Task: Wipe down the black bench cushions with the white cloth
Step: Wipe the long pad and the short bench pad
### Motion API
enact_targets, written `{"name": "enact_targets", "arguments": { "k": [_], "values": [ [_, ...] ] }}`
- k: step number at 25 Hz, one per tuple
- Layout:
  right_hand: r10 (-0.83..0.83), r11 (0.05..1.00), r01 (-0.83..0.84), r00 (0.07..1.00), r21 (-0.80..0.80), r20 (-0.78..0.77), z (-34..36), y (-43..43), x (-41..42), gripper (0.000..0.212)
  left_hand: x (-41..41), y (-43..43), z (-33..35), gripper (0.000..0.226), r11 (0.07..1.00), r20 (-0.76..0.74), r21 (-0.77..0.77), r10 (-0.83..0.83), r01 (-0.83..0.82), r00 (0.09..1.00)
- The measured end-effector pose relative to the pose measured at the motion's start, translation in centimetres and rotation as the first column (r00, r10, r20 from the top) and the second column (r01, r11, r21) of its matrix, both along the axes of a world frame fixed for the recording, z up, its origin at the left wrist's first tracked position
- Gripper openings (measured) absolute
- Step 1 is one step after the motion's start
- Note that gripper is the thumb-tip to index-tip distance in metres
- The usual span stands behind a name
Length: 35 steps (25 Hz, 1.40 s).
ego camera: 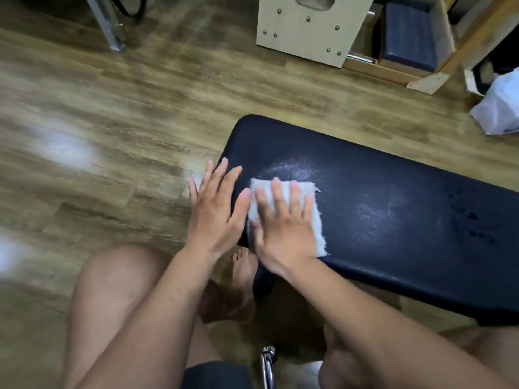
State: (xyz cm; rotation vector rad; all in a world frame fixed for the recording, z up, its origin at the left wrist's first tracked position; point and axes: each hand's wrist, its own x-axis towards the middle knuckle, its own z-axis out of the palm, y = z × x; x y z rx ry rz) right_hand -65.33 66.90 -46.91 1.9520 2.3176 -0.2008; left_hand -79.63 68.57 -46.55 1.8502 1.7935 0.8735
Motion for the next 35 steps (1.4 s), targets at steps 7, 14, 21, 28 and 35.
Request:
{"name": "enact_targets", "arguments": {
  "k": [7,14,21,28,35],
  "values": [
    [0.371,0.927,-0.357,0.916,-0.113,0.155,-0.3,10.9,-7.4,0.069,-1.5,0.1,0.2,0.063,0.994,0.046,0.062,0.083,-0.086,0.995],
    [0.010,0.999,-0.009,1.000,-0.038,0.023,-0.1,16.9,3.4,0.061,0.6,-0.4,0.0,0.063,0.995,-0.171,0.000,-0.101,0.102,0.980],
    [-0.385,0.922,0.386,0.921,-0.017,0.050,0.4,7.8,21.1,0.062,6.4,-0.8,0.7,0.068,0.916,-0.391,-0.201,-0.400,0.348,0.829],
    [-0.353,0.934,0.355,0.933,-0.023,0.066,0.2,-1.5,16.3,0.062,11.0,-2.1,3.7,0.065,0.877,-0.389,-0.208,-0.481,0.434,0.786],
    [0.001,0.998,0.005,0.996,0.055,-0.093,-0.1,-6.1,16.3,0.065,16.9,-2.1,5.5,0.067,0.841,-0.435,-0.376,-0.530,0.388,0.728]
  ]
}}
